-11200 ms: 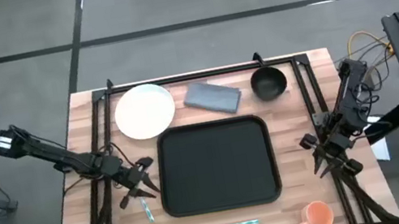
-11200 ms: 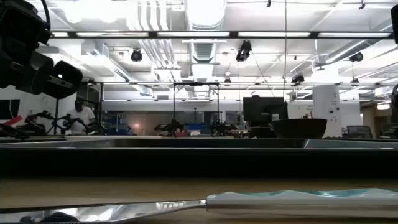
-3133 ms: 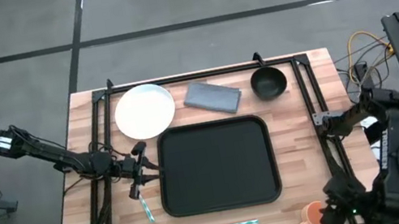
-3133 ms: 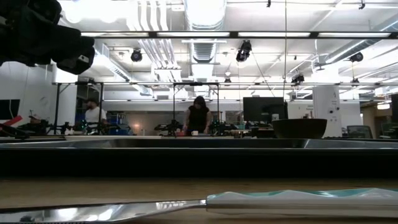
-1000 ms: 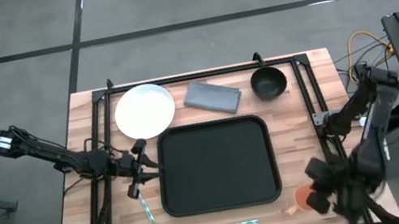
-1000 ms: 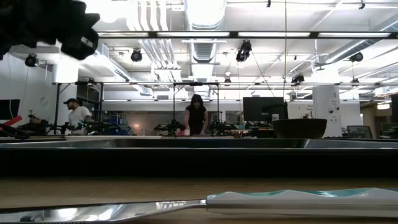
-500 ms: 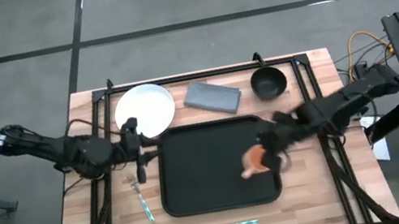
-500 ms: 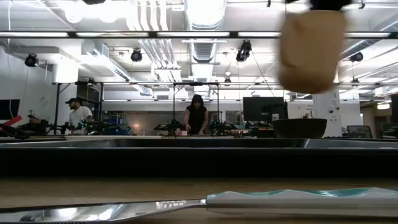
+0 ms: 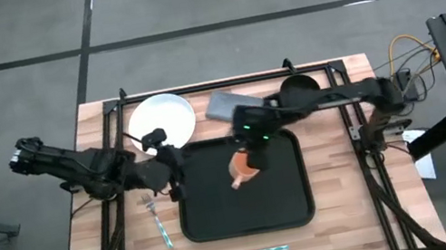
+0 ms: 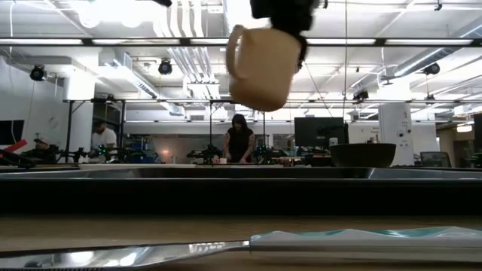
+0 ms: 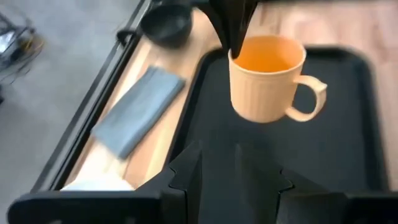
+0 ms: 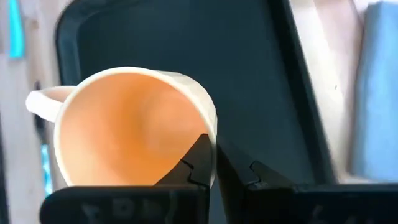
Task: Set up tray
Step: Put the orange mug on the black serving tray
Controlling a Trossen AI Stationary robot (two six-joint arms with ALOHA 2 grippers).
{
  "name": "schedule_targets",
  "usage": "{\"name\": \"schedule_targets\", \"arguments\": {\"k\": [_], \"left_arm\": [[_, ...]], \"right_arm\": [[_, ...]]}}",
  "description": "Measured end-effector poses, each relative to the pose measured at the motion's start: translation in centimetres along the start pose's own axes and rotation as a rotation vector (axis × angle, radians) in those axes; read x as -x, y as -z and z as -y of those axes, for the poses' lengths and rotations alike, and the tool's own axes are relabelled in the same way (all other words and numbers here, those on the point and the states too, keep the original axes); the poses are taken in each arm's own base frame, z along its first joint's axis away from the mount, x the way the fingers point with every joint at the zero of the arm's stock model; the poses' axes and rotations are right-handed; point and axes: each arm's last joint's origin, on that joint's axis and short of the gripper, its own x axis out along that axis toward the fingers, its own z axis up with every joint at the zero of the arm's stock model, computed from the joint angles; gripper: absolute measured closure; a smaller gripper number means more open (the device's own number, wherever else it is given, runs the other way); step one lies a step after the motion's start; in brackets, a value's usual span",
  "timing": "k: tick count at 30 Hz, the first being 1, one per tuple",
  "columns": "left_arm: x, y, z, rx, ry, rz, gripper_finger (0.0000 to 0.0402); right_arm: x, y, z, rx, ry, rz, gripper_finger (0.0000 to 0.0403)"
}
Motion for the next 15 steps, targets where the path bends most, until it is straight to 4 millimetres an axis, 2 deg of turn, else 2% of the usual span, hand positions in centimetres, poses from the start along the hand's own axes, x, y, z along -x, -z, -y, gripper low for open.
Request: {"name": "schedule_targets", "arguments": {"k": [7,10,15], "left_arm": [[0.2,1.0,-0.5,0.033,-0.02,-0.045,0.0322],[0.2,1.7,-0.7,0.068,-0.049,-0.058,0.0322],[-0.1,2.9,-1.2,0.148,-0.202,-0.076,0.0322]], "right_arm": [[-1.4,-6.3,1.1,-0.007,0.076,0.037,0.0395],[-1.9,-8.2,1.6,-0.029,0.112,0.089,0.0395],[-2.2,-10.6,1.9,-0.072,0.148,0.214,0.0395]]}}
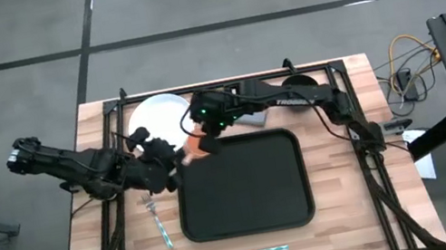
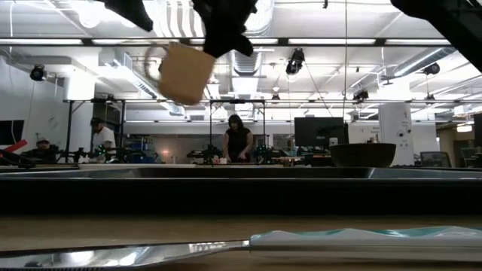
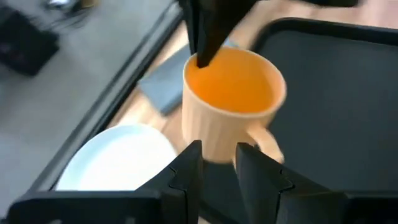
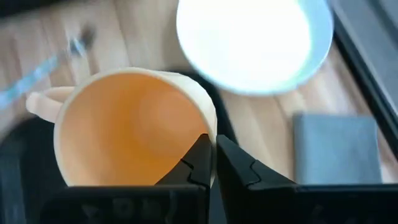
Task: Set up tray
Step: Put the orange mug on the black serving tray
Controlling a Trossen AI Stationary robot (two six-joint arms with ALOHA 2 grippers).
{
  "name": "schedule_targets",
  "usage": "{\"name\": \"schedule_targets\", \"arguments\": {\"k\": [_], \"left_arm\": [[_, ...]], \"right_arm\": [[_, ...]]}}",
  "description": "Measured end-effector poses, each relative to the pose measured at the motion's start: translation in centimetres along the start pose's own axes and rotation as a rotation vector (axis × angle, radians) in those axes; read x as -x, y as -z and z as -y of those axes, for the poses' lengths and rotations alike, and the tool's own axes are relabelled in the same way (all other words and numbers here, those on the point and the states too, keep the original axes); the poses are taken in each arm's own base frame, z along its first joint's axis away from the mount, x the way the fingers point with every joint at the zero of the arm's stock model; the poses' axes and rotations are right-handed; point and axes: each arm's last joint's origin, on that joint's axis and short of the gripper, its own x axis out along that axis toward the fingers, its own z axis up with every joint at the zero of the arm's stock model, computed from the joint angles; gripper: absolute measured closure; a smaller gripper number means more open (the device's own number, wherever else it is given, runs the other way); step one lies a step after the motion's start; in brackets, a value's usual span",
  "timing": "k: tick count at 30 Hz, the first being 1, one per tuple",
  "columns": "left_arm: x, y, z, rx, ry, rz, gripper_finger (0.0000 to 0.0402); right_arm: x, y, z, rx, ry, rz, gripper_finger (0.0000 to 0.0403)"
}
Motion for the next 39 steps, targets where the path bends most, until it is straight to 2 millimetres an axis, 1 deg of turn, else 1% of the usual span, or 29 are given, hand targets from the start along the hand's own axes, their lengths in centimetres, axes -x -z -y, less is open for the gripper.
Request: {"name": "schedule_targets", "arguments": {"k": [3,7,10,16,20,23,27,29,31,35,39], "left_arm": [[-0.4,0.6,0.0,-0.018,-0.057,0.006,0.0322],[-1.0,1.3,0.0,-0.022,-0.113,0.014,0.0322],[-1.6,2.1,0.2,-0.076,-0.129,-0.006,0.0322],[-3.0,4.4,0.5,-0.185,-0.158,-0.064,0.0322],[-3.2,4.8,0.5,-0.196,-0.16,-0.074,0.0322],[-2.7,4.4,0.4,-0.197,-0.142,-0.058,0.032],[-1.6,4.1,0.6,-0.188,-0.09,-0.029,0.0298],[-1.3,4.3,0.8,-0.199,-0.07,-0.023,0.0278],[-1.2,4.9,1.1,-0.222,-0.055,-0.023,0.0257],[-1.5,5.9,1.6,-0.223,-0.071,-0.011,0.0227],[-2.3,7.0,1.6,-0.215,-0.14,0.022,0.0219]], "right_arm": [[-0.6,-0.4,0.7,-0.071,-0.044,0.035,0.0395],[-0.6,-0.7,1.7,-0.138,-0.037,0.057,0.0395],[-0.8,-0.8,1.8,-0.157,-0.038,0.07,0.0395],[-0.8,-0.7,1.7,-0.163,-0.048,0.063,0.0395],[-0.9,-0.5,1.9,-0.169,-0.041,0.044,0.0395],[-1.2,-0.1,2.2,-0.171,-0.027,0.005,0.0395],[-1.3,0.3,3.2,-0.178,0.005,-0.046,0.0395],[-1.3,0.1,3.7,-0.193,0.016,-0.037,0.0395],[-1.3,-0.1,3.8,-0.195,0.011,-0.016,0.0395],[-1.4,-0.3,3.3,-0.189,-0.047,0.006,0.0395],[-1.4,-0.3,3.3,-0.188,-0.058,0.002,0.0395]]}}
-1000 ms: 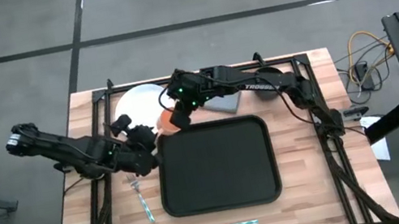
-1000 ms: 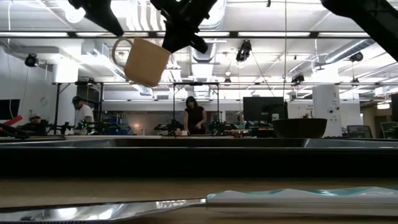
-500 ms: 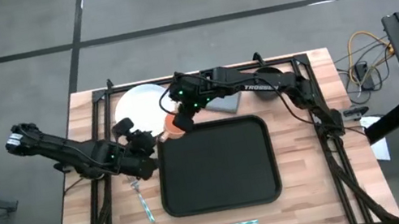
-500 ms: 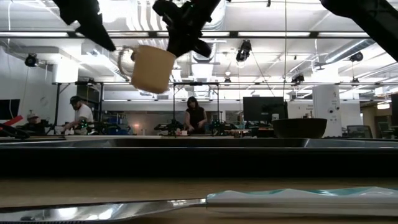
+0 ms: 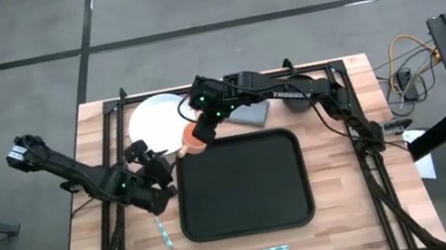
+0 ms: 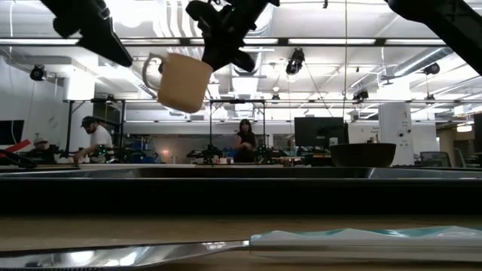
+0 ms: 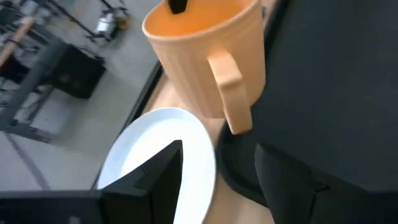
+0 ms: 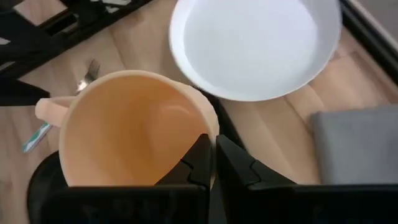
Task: Set up tray
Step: Put the orange mug on the black serving tray
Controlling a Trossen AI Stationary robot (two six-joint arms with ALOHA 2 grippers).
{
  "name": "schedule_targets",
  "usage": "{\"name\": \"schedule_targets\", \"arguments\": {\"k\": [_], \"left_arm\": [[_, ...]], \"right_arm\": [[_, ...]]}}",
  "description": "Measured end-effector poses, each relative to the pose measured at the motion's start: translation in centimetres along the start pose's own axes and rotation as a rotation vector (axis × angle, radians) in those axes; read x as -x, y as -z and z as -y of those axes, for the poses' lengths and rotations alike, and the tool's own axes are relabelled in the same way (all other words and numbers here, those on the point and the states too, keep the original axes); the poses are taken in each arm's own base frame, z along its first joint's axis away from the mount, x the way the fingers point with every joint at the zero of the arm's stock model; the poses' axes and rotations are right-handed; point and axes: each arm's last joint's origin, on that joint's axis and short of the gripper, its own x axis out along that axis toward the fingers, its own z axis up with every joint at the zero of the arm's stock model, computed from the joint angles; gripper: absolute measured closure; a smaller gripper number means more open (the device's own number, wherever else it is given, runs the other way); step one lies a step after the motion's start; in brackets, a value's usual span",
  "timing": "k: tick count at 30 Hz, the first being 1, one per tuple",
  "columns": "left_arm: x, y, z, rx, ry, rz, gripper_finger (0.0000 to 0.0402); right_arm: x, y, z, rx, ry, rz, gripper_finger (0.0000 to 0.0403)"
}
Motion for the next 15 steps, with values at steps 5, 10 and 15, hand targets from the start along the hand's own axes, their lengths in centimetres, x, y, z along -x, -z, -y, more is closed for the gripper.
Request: {"name": "schedule_targets", "arguments": {"k": [5,10,15], "left_arm": [[-0.8,1.4,0.7,0.029,-0.042,0.053,0.0218],[-1.3,2.0,1.2,0.063,-0.044,0.12,0.0218],[-1.1,1.7,1.0,0.113,-0.041,0.173,0.0218]], "right_arm": [[0.0,-0.1,0.0,0.004,-0.005,0.009,0.0395],[0.0,-0.2,-0.1,0.008,-0.014,0.016,0.0395],[0.0,-0.2,-0.1,0.011,-0.033,0.012,0.0395]]}}
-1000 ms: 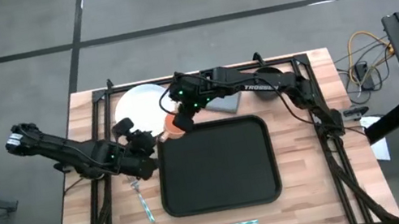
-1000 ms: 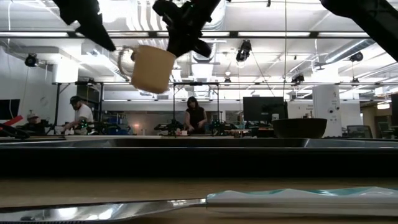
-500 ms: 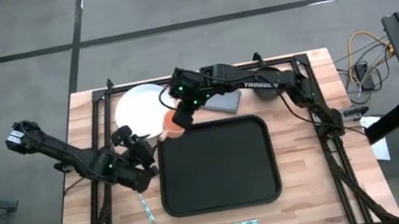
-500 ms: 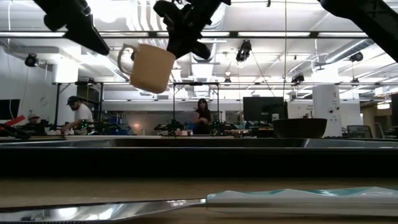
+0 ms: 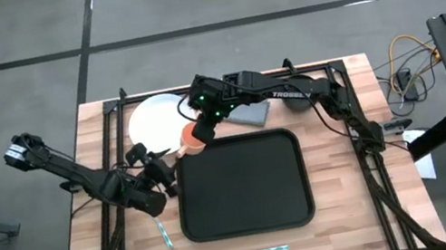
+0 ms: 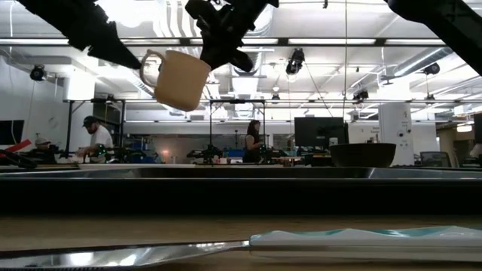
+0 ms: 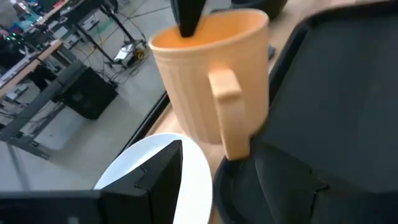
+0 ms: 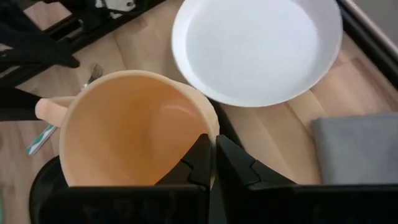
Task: Set up tray
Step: Put the orange mug on the black serving tray
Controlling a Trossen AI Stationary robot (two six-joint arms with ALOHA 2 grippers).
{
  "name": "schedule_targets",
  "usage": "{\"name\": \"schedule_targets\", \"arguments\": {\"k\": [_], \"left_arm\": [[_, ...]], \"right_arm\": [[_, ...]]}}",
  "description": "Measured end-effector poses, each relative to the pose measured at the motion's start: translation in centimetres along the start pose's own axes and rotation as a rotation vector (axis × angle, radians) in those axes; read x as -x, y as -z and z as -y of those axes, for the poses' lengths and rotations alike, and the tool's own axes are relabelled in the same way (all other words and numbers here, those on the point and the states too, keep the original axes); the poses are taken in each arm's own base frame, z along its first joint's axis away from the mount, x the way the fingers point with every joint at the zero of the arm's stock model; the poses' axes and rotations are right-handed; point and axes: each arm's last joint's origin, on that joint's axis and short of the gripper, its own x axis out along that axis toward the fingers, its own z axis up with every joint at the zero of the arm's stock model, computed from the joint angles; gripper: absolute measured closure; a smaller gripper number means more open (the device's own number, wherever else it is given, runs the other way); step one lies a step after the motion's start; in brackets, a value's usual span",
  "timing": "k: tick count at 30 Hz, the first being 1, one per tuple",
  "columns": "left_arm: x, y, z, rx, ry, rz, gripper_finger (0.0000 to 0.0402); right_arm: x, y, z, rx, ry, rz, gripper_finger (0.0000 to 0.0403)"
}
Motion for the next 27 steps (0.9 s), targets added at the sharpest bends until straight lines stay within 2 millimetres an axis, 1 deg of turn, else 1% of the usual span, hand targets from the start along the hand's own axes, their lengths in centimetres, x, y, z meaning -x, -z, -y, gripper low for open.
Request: {"name": "schedule_targets", "arguments": {"k": [7,12,15,18,20,23,24,27], "left_arm": [[-0.15,-0.33,0.53,0.017,0.035,0.062,0.0218],[-0.14,-0.46,0.5,0.017,0.012,0.077,0.0219],[-0.12,-0.61,0.45,0.031,-0.007,0.09,0.023],[-0.13,-0.61,0.44,0.031,-0.01,0.091,0.0263],[-0.14,-0.58,0.45,0.03,-0.01,0.091,0.0298],[-0.14,-0.61,0.44,0.035,-0.013,0.093,0.0362],[-0.15,-0.62,0.42,0.035,-0.015,0.093,0.0375],[-0.12,-0.63,0.4,0.034,-0.024,0.097,0.0376]], "right_arm": [[0.01,-0.38,-0.11,-0.003,-0.015,0.037,0.0395],[0.02,-0.48,-0.2,-0.029,-0.032,0.046,0.0395],[-0.04,-0.61,-0.28,-0.033,-0.056,0.055,0.0395],[-0.07,-0.58,-0.43,-0.031,-0.074,0.052,0.0395],[-0.08,-0.54,-0.47,-0.03,-0.077,0.049,0.0395],[-0.08,-0.52,-0.46,-0.025,-0.08,0.046,0.0395],[-0.08,-0.52,-0.5,-0.023,-0.082,0.046,0.0394],[-0.07,-0.48,-0.59,0.001,-0.113,0.034,0.0394]]}}
